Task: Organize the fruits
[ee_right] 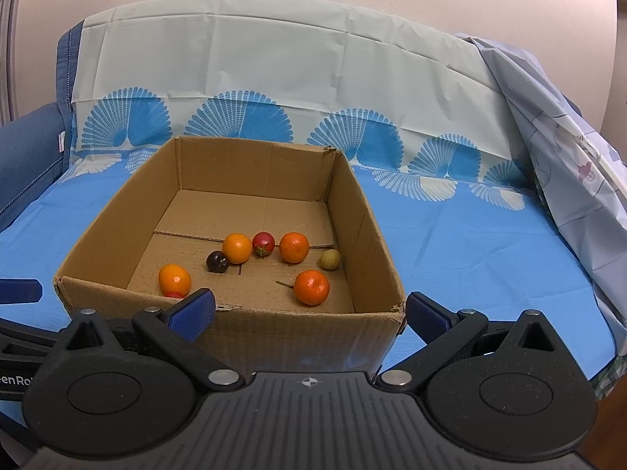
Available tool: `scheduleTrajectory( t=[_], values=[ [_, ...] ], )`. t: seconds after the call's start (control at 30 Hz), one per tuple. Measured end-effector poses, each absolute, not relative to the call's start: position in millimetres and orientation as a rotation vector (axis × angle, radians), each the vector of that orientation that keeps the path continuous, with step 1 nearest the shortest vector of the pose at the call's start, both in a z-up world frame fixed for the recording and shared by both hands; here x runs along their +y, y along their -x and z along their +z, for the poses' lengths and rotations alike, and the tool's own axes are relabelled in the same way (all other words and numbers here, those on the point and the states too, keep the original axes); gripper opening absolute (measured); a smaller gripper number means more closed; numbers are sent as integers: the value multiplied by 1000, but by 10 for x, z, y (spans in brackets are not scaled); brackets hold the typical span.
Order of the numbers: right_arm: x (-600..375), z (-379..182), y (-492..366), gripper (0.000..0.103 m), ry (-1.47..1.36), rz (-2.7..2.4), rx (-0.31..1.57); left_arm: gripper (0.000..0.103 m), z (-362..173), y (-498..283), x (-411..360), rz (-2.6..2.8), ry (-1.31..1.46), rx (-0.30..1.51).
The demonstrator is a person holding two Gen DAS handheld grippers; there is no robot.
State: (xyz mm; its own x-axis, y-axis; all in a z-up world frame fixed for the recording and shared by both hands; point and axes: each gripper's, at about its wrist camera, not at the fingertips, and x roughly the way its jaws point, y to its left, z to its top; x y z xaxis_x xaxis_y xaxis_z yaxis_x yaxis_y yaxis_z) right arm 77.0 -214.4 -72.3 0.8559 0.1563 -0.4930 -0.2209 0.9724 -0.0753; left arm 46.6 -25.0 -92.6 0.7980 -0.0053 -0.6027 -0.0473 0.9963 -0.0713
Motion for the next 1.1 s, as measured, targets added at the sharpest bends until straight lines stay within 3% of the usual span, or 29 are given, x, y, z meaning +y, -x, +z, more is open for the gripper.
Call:
scheduleTrajectory(
  t=[1.1],
  values=[
    [-2120,-723,-804,102,126,199,513,103,-919,-504,-234,21,80,648]
  ],
)
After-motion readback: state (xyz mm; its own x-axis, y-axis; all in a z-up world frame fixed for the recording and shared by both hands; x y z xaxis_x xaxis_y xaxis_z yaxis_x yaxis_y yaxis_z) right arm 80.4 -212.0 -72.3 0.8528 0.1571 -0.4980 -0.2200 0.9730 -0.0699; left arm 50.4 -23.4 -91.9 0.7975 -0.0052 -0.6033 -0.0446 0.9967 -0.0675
